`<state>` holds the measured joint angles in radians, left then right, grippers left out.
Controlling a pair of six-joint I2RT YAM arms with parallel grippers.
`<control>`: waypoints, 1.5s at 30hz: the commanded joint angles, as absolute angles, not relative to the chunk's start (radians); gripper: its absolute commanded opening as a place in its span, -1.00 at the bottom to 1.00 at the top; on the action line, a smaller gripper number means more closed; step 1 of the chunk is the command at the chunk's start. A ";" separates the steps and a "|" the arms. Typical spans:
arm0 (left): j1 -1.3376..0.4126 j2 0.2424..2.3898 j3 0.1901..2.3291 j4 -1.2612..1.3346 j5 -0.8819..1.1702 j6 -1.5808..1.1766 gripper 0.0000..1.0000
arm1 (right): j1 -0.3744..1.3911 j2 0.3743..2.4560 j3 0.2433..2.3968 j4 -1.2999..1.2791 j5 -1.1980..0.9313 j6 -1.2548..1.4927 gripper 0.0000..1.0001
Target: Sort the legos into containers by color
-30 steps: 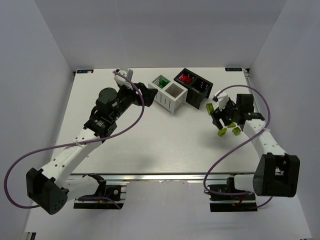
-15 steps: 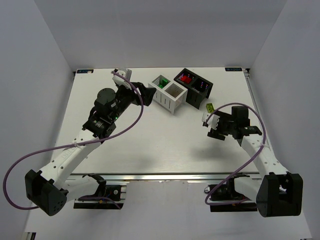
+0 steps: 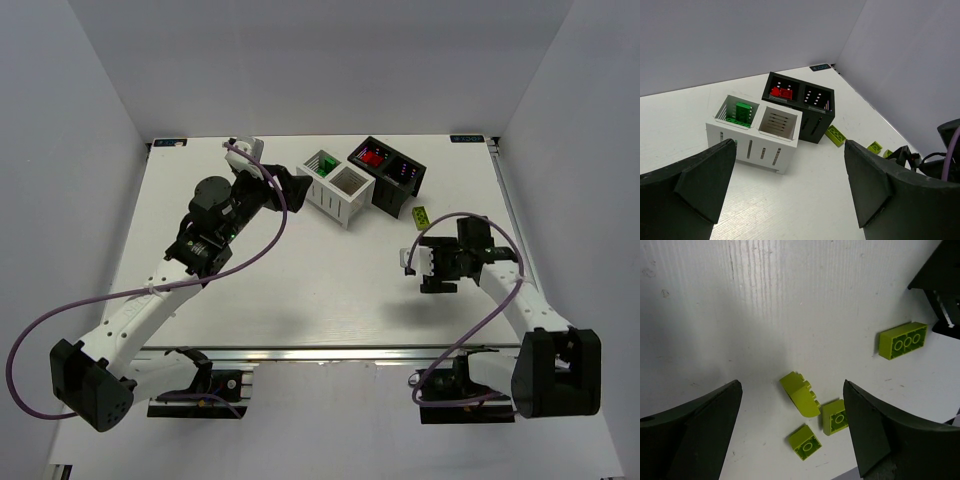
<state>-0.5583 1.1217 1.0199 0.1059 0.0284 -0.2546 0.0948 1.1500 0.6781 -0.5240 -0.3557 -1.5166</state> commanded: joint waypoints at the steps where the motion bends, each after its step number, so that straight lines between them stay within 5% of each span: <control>1: -0.557 1.097 1.006 0.114 0.028 -0.245 0.96 | 0.088 1.206 0.762 -0.581 -0.319 -1.641 0.74; 13: -0.557 1.092 1.005 0.114 0.025 -0.239 0.96 | -0.043 1.405 0.960 -0.772 -0.373 -1.793 0.68; 34: -0.555 1.097 1.003 0.114 0.025 -0.235 0.96 | -0.041 1.551 0.904 -0.611 -0.337 -1.753 0.49; 43: -0.555 1.097 1.003 0.115 0.025 -0.236 0.96 | -0.040 1.580 0.907 -0.647 -0.316 -1.753 0.22; 45: -0.555 1.097 1.002 0.115 0.025 -0.235 0.96 | -0.040 1.577 0.914 -0.666 -0.325 -1.753 -0.07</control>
